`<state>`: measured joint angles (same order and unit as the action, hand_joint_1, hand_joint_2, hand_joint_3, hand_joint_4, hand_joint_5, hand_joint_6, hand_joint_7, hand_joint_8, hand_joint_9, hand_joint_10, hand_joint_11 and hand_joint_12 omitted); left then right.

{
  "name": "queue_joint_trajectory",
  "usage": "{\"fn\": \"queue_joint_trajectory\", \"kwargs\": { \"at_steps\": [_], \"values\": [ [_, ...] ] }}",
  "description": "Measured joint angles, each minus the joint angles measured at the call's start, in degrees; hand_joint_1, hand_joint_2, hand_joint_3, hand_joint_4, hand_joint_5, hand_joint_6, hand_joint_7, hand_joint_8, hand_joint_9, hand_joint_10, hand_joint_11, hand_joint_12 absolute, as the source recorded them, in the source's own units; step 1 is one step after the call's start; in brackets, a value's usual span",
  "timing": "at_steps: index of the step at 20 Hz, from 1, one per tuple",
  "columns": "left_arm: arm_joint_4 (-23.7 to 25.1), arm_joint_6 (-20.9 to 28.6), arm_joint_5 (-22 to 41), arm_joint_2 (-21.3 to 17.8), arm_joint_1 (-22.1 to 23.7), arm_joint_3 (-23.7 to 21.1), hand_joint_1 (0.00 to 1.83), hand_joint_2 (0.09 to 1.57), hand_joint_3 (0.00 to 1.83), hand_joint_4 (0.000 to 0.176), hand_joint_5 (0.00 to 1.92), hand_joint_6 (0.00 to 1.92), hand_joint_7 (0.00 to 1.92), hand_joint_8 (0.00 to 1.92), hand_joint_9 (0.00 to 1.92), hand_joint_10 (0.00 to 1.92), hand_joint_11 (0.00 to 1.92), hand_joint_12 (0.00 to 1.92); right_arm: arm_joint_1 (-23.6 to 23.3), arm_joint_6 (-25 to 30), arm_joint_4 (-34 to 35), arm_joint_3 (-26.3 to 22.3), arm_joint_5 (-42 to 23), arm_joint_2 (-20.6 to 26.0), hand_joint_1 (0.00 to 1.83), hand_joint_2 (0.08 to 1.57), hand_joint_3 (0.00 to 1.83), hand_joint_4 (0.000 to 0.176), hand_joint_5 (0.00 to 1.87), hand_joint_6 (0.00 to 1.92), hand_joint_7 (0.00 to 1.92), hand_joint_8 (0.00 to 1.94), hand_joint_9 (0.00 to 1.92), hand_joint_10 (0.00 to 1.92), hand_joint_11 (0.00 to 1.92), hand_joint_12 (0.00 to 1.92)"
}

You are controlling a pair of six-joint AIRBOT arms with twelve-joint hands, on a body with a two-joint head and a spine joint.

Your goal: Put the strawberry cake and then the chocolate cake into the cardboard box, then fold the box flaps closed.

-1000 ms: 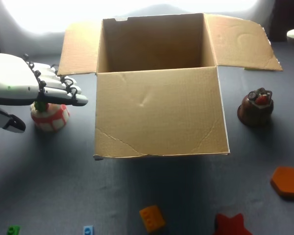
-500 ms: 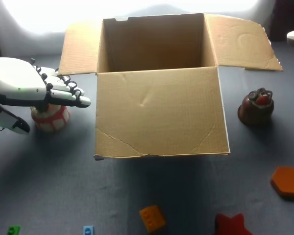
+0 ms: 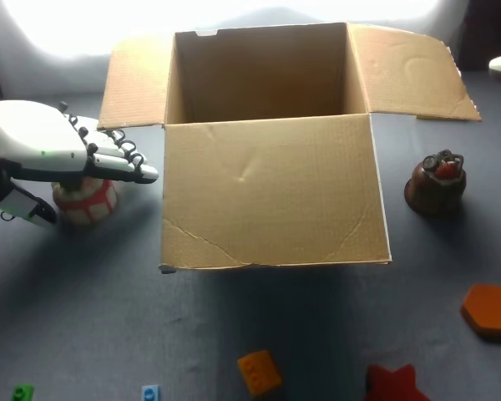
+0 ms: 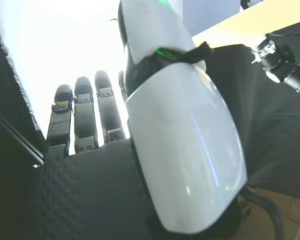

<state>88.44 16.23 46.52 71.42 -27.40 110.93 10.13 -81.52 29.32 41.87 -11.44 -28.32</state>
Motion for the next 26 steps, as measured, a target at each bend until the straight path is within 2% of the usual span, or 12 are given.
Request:
{"fn": "queue_joint_trajectory", "kwargs": {
  "at_steps": [2,5,6,7,8,10,11,12,15,17,25,26],
  "values": [
    [0.11,0.02,0.22,0.11,0.0,-0.02,1.31,1.08,0.0,0.074,0.08,0.01,0.11,0.01,0.09,0.01,0.0,0.47,0.0,-0.44,0.02,0.0,-0.09,0.0,1.09,1.09,0.01,0.011,0.03,0.0,0.08,0.0,0.07,0.01,0.0,0.0],
    [0.46,0.0,0.22,0.15,0.0,0.11,1.39,1.13,0.0,0.082,0.31,0.02,0.32,0.03,0.36,0.08,0.0,1.23,0.0,-1.81,0.02,0.0,-0.94,0.0,1.06,1.1,0.01,0.007,0.04,0.0,0.09,0.01,0.09,0.01,0.0,0.0],
    [0.48,0.02,0.22,0.15,0.0,0.11,1.42,1.13,0.0,0.071,0.41,0.03,0.45,0.04,0.42,0.34,0.04,1.45,0.0,-2.01,0.02,0.0,-1.62,0.0,1.07,1.1,0.01,0.008,0.03,0.0,0.09,0.0,0.09,0.02,0.01,0.0],
    [0.44,0.04,0.17,0.13,0.0,0.02,1.4,1.15,0.0,0.07,0.48,0.07,0.51,0.11,0.37,0.88,0.14,1.61,0.0,-2.08,0.02,0.0,-2.03,0.0,1.07,1.1,0.01,0.015,0.02,0.0,0.08,0.0,0.09,0.01,0.0,0.0],
    [0.07,0.07,0.09,0.09,0.0,-0.26,1.38,1.16,0.0,0.065,0.47,0.21,0.38,0.52,0.33,1.2,0.22,1.68,-0.17,-2.14,0.02,0.0,-2.03,0.0,1.07,1.09,0.01,0.018,0.02,0.0,0.07,0.0,0.08,0.01,0.0,0.0],
    [-0.39,0.09,0.22,0.09,0.02,-0.44,1.29,1.18,0.0,0.04,0.26,1.0,0.22,1.28,0.36,1.61,0.39,1.8,-0.2,-2.14,0.02,0.0,-1.99,-0.02,1.04,1.1,0.01,0.013,0.04,0.01,0.07,0.0,0.09,0.01,0.01,0.0],
    [0.02,0.09,0.24,0.09,0.02,-0.55,1.41,1.27,0.0,0.0,0.35,1.1,0.44,1.54,0.61,1.65,0.48,1.84,-0.17,-2.14,0.02,0.0,-1.99,0.0,1.05,1.1,0.01,0.004,0.06,0.01,0.08,0.01,0.09,0.01,0.0,0.0],
    [0.22,0.07,0.26,0.09,0.02,-0.61,1.32,1.3,0.0,0.0,0.5,1.35,0.55,1.61,0.7,1.67,0.55,1.81,-0.2,-2.12,0.04,0.0,-1.99,0.0,1.04,1.09,0.01,0.0,0.05,0.01,0.08,0.01,0.08,0.01,0.0,0.0],
    [0.48,0.11,0.39,-1.29,-0.04,-1.9,1.18,1.24,0.0,0.0,0.82,1.15,0.72,1.52,0.88,1.49,0.77,1.67,-0.59,-2.05,0.04,-0.09,-1.99,0.0,1.03,1.1,0.01,0.0,0.05,0.01,0.08,0.01,0.08,0.01,0.0,0.0],
    [0.57,0.07,0.35,-2.38,-0.11,-2.75,1.34,1.2,0.0,0.0,0.82,1.05,0.72,1.38,0.86,1.52,0.74,1.61,-0.59,-2.01,0.04,-0.11,-1.75,0.0,1.03,1.1,0.01,0.0,0.02,0.0,0.07,0.0,0.08,0.01,0.0,0.0],
    [4.66,2.14,1.27,-7.89,5.4,-6.36,1.34,1.2,0.0,0.0,0.8,1.06,0.71,1.41,0.85,1.52,0.74,1.64,-0.61,-2.16,0.02,-0.46,-1.4,-0.04,1.1,1.04,0.0,0.024,0.04,0.01,0.1,0.0,0.1,0.01,0.03,0.02],
    [6.29,3.28,1.7,-8.48,7.32,-6.49,1.34,1.21,0.0,0.0,0.78,1.11,0.69,1.42,0.85,1.52,0.75,1.65,-0.61,-2.19,0.04,-0.46,-1.4,-0.04,1.08,1.03,0.0,0.026,0.02,0.0,0.1,0.0,0.11,0.01,0.01,0.18]
  ]
}}
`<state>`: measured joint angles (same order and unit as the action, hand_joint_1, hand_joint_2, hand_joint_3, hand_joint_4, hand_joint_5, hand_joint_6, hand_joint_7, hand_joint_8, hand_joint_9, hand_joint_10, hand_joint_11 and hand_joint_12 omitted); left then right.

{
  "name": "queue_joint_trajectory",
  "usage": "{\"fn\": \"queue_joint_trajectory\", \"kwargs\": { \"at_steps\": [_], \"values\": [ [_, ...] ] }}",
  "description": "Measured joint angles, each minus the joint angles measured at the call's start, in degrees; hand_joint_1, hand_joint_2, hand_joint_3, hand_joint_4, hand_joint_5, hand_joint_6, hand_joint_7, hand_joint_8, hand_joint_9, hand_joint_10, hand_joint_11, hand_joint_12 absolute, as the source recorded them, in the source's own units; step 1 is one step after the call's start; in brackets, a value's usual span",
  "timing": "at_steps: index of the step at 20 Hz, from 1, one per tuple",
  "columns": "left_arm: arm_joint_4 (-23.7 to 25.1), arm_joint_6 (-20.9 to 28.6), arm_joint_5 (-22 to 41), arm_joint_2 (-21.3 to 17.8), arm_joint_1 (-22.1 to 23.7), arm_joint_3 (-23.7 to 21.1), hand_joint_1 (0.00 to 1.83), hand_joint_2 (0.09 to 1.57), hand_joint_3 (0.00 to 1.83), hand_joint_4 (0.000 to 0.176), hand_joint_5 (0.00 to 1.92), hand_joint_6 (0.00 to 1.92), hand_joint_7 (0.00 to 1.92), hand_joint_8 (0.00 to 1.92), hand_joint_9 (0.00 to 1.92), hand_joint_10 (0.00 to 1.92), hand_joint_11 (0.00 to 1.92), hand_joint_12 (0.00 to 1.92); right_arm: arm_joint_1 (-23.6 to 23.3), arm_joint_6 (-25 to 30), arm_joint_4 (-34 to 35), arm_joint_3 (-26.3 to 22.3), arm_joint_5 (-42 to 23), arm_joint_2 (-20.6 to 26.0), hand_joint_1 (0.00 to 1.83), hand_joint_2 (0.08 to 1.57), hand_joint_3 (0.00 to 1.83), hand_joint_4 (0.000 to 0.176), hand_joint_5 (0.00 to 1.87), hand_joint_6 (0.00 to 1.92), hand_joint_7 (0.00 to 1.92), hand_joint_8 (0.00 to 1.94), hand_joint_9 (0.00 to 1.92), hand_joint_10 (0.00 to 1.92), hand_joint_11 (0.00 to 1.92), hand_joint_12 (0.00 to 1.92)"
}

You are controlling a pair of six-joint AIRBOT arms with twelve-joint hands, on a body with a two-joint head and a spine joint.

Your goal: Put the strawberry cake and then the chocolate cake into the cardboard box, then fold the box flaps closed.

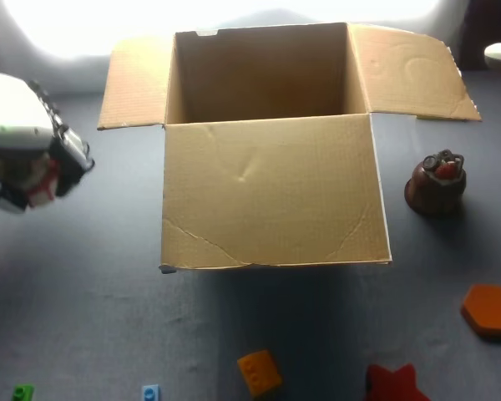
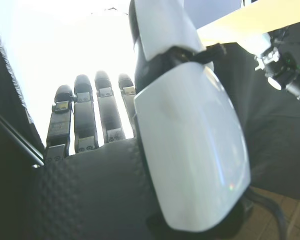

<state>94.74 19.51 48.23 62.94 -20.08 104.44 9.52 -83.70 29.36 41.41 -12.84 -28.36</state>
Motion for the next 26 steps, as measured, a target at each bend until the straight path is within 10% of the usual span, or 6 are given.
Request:
{"fn": "queue_joint_trajectory", "kwargs": {
  "at_steps": [4,8,12,20,26],
  "values": [
    [6.6,3.08,1.97,-1.66,6.49,-0.59,1.35,1.2,0.0,0.0,0.81,1.05,0.71,1.43,0.86,1.49,0.73,1.62,0.0,0.0,-0.02,0.0,0.0,0.0,1.12,1.03,0.0,0.0,0.05,0.01,0.13,0.01,0.13,0.01,0.0,0.33],
    [14.1,6.03,3.91,-2.75,13.79,-1.05,1.34,1.21,0.0,0.0,0.77,1.12,0.68,1.49,0.85,1.49,0.72,1.64,0.02,0.0,-0.02,0.0,0.0,0.04,1.12,1.01,0.0,0.012,0.04,0.01,0.09,0.0,0.12,0.0,0.0,0.46],
    [20.15,7.93,6.32,-3.1,20.39,-0.39,1.34,1.2,0.0,0.0,0.78,1.11,0.73,1.39,0.85,1.49,0.7,1.63,0.02,0.0,-0.02,0.0,0.0,0.04,1.01,1.12,0.03,0.018,0.0,0.0,0.05,0.01,0.07,0.01,0.0,0.01],
    [31.17,11.26,10.56,-1.49,33.59,1.16,1.33,1.22,0.0,0.0,0.71,1.2,0.69,1.47,0.85,1.49,0.76,1.64,0.02,-0.04,0.0,0.0,0.0,0.04,0.93,1.1,0.02,0.023,0.01,0.0,0.05,0.0,0.06,0.0,0.0,0.0],
    [34.21,12.09,12.63,0.87,35.23,-2.47,1.34,1.22,0.0,0.0,0.74,1.16,0.68,1.47,0.84,1.5,0.74,1.69,0.07,-0.15,-0.02,0.0,0.0,0.04,1.1,1.05,0.0,0.0,0.04,0.01,0.07,0.01,0.05,0.0,0.01,0.01]
  ]
}}
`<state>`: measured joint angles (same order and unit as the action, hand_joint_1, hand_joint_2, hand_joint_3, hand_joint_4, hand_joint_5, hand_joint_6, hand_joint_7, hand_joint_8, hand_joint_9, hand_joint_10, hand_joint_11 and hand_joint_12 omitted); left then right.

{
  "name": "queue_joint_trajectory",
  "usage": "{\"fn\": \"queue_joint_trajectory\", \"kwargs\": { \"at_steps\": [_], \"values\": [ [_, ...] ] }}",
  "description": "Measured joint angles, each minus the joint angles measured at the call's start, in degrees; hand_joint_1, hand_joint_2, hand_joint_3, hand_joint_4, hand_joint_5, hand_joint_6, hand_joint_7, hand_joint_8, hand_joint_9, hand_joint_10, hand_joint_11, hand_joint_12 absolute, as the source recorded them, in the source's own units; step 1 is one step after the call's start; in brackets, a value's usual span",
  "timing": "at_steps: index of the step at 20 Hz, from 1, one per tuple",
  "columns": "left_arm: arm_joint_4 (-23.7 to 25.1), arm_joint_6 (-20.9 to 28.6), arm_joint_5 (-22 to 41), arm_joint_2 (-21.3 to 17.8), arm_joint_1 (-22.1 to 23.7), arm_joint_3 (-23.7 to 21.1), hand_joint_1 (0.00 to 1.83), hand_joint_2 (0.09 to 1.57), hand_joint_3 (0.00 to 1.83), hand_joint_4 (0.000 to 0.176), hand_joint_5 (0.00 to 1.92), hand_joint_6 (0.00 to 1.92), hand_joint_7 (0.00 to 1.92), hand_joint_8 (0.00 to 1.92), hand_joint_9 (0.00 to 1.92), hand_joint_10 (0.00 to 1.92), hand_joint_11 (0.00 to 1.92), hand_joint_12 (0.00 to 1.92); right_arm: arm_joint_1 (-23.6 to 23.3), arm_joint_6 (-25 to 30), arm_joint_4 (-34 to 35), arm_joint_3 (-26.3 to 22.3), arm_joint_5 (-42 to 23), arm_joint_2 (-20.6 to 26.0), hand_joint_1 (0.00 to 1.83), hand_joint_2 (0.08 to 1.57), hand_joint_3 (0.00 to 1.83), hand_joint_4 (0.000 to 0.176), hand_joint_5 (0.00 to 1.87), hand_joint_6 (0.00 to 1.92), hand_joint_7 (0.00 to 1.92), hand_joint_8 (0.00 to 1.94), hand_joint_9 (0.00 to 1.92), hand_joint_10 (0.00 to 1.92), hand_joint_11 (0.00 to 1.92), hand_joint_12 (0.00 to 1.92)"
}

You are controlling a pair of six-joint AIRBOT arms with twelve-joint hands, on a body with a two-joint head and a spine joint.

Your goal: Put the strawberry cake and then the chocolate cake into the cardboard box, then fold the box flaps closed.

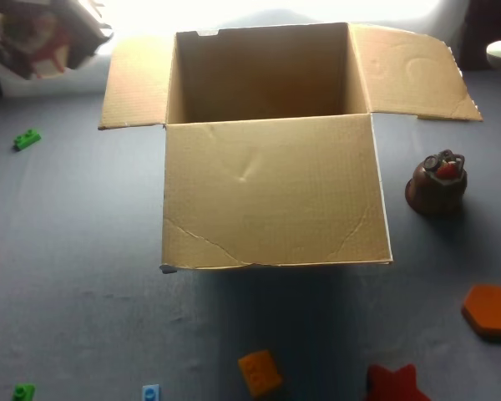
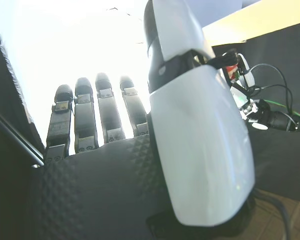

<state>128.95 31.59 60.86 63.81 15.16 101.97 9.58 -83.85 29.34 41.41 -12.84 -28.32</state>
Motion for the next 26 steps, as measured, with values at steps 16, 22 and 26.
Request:
{"fn": "queue_joint_trajectory", "kwargs": {
  "at_steps": [16,22,26],
  "values": [
    [0.9,-1.05,-0.11,15.1,-1.14,1.88,1.35,1.19,0.0,0.0,0.86,0.93,0.69,1.44,0.87,1.52,0.83,1.68,0.87,-0.04,10.8,6.64,1.38,-3.41,1.03,1.06,0.0,0.019,0.01,0.01,0.04,0.0,0.05,0.01,0.01,0.01],
    [0.76,-1.99,-0.72,18.01,-3.21,2.08,1.34,1.18,0.0,0.0,0.84,1.1,0.73,1.32,0.88,1.42,0.78,1.61,4.96,-0.13,14.82,9.49,-0.72,-6.47,0.99,1.11,0.02,0.011,0.0,0.0,0.0,0.0,0.04,0.01,0.0,0.0],
    [1.09,-2.67,-0.94,19.56,-4.28,3.67,1.34,1.19,0.0,0.0,0.81,1.15,0.73,1.32,0.89,1.41,0.79,1.6,6.08,-0.13,14.82,10.43,-1.42,-7.87,1.0,1.11,0.02,0.009,0.01,0.0,0.01,0.0,0.04,0.01,0.02,0.01]
  ]
}}
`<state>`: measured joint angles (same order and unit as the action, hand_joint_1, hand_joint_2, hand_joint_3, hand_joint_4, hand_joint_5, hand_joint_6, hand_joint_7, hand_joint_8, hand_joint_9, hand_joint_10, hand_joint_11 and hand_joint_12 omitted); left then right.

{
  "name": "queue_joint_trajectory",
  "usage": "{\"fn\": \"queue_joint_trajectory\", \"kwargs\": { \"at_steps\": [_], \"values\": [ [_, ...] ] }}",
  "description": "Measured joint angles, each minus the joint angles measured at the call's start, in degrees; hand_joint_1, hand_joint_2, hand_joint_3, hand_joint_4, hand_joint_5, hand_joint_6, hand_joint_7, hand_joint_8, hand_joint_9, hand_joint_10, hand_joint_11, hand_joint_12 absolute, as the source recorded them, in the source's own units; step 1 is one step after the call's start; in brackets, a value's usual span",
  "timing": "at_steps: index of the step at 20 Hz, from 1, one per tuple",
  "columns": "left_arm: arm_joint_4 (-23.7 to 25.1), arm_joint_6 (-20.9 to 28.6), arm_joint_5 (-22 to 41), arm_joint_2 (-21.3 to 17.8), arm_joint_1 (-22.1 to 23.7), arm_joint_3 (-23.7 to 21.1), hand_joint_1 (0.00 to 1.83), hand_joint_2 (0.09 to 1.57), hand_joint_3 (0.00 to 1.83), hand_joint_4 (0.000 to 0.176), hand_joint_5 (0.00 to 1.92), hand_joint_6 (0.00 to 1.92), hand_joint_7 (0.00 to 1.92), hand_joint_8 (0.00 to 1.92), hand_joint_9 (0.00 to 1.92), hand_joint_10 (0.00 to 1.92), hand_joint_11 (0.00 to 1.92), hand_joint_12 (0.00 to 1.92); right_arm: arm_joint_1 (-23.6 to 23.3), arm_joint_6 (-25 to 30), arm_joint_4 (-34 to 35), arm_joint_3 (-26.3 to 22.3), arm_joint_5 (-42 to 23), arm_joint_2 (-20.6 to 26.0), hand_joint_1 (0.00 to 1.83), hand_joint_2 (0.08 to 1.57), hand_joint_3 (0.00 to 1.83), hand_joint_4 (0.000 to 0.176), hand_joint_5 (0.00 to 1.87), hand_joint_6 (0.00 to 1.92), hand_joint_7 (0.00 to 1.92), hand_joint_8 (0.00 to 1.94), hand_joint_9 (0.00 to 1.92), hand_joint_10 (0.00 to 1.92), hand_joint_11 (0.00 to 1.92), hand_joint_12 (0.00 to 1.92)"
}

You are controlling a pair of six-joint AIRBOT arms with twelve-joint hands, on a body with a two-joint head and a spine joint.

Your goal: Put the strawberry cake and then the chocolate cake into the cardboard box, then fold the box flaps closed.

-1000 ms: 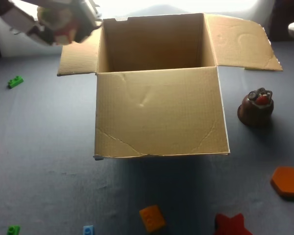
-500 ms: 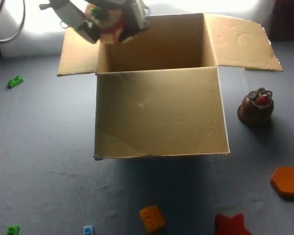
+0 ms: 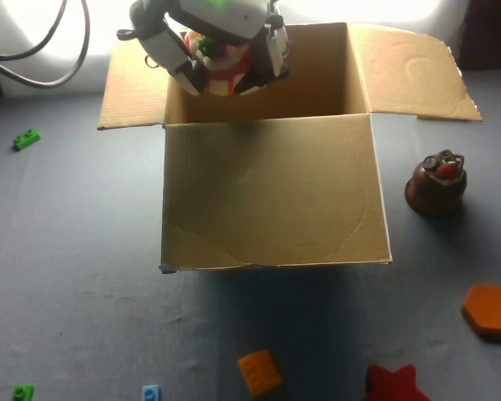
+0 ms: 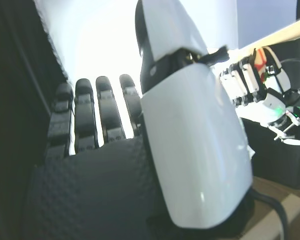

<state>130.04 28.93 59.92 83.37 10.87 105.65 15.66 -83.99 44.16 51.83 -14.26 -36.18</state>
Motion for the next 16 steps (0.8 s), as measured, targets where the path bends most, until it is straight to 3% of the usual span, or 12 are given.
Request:
{"fn": "queue_joint_trajectory", "kwargs": {
  "at_steps": [2,3,4,5,6,7,9,11,12,13,14,16],
  "values": [
    [0.0,-0.17,-0.42,0.46,-0.11,0.04,1.34,1.19,0.0,0.0,0.8,1.17,0.73,1.32,0.89,1.41,0.8,1.6,0.0,0.0,0.0,0.24,-0.46,0.02,1.01,1.11,0.02,0.006,0.01,0.0,0.01,0.0,0.04,0.01,0.02,0.01],
    [0.0,-0.17,-0.48,0.68,-0.15,0.04,1.16,1.27,0.0,0.0,0.64,1.42,0.73,1.43,0.73,1.23,0.64,1.51,0.0,-0.02,0.0,0.33,-0.55,0.04,1.01,1.11,0.02,0.007,0.0,0.0,0.0,0.0,0.02,0.0,0.0,0.0],
    [-0.11,-0.17,-0.48,0.74,-0.22,0.04,1.16,1.27,0.0,0.0,0.64,1.42,0.73,1.43,0.73,1.23,0.64,1.51,0.0,0.0,-0.02,0.33,-0.55,0.04,1.01,1.11,0.02,0.007,0.0,0.0,0.0,0.0,0.02,0.0,0.0,0.0],
    [-0.24,-0.22,-0.61,0.79,-0.33,0.04,1.07,1.13,0.0,0.0,0.51,0.42,0.66,0.3,0.65,0.56,0.43,1.25,0.0,0.0,-0.02,0.33,-0.52,0.04,0.96,1.11,0.02,0.01,0.0,0.0,0.0,0.0,0.0,0.0,0.01,0.0],
    [-0.15,-0.22,-0.61,0.79,-0.35,0.04,0.89,1.09,0.0,0.0,0.52,0.04,0.64,0.01,0.67,0.12,0.31,1.07,0.0,0.0,0.0,0.33,-0.5,0.04,1.0,1.09,0.01,0.02,0.0,0.0,0.0,0.0,0.0,0.0,0.03,0.02],
    [-0.15,-0.22,-0.61,0.79,-0.35,0.04,0.89,1.09,0.0,0.0,0.52,0.04,0.64,0.01,0.67,0.12,0.31,1.07,0.0,0.0,0.0,0.33,-0.5,0.04,1.0,1.09,0.01,0.02,0.0,0.0,0.0,0.0,0.0,0.0,0.03,0.02],
    [-0.04,-0.37,-0.81,0.72,-0.39,0.04,0.65,1.05,0.0,0.003,0.37,0.0,0.49,0.0,0.55,0.03,0.2,1.0,0.2,0.0,0.0,0.33,-0.52,-0.07,1.02,1.09,0.0,0.022,0.0,0.0,0.0,0.0,0.0,0.0,0.02,0.02],
    [0.04,-0.52,-0.83,0.61,-0.39,0.04,0.43,0.97,0.0,0.029,0.21,0.0,0.3,0.0,0.39,0.0,0.07,1.04,1.05,0.0,0.02,0.33,-0.74,-0.61,1.02,1.08,0.0,0.01,0.02,0.01,0.0,0.0,0.02,0.01,0.0,0.16],
    [0.2,-0.61,-1.01,0.61,-0.39,0.04,0.43,0.97,0.0,0.029,0.21,0.0,0.3,0.0,0.39,0.0,0.07,1.04,1.03,0.02,0.07,0.33,-0.44,-0.83,1.02,1.08,0.0,0.01,0.02,0.01,0.0,0.0,0.02,0.01,0.0,0.16],
    [0.92,-1.05,-1.88,0.61,-0.35,0.13,0.35,0.89,0.0,0.039,0.14,0.0,0.19,0.0,0.28,0.0,0.0,1.0,1.86,0.11,0.11,0.33,-0.68,-1.33,1.03,1.09,0.0,0.016,0.02,0.0,0.0,0.0,0.02,0.01,0.0,0.21],
    [1.05,-1.44,-2.36,0.61,-0.2,0.44,0.31,0.88,0.0,0.036,0.1,0.0,0.13,0.0,0.21,0.0,0.0,0.88,1.86,0.15,1.66,0.35,-0.46,-1.84,1.01,1.09,0.0,0.015,0.0,0.0,0.0,0.0,0.03,0.01,0.0,0.32],
    [1.55,-1.73,-2.21,0.61,0.7,1.81,0.3,0.87,0.0,0.032,0.09,0.0,0.11,0.0,0.19,0.0,0.0,0.83,2.01,0.22,5.42,1.42,1.27,-2.71,1.02,1.09,0.0,0.014,0.0,0.0,0.0,0.0,0.03,0.01,0.0,0.31]
  ]
}}
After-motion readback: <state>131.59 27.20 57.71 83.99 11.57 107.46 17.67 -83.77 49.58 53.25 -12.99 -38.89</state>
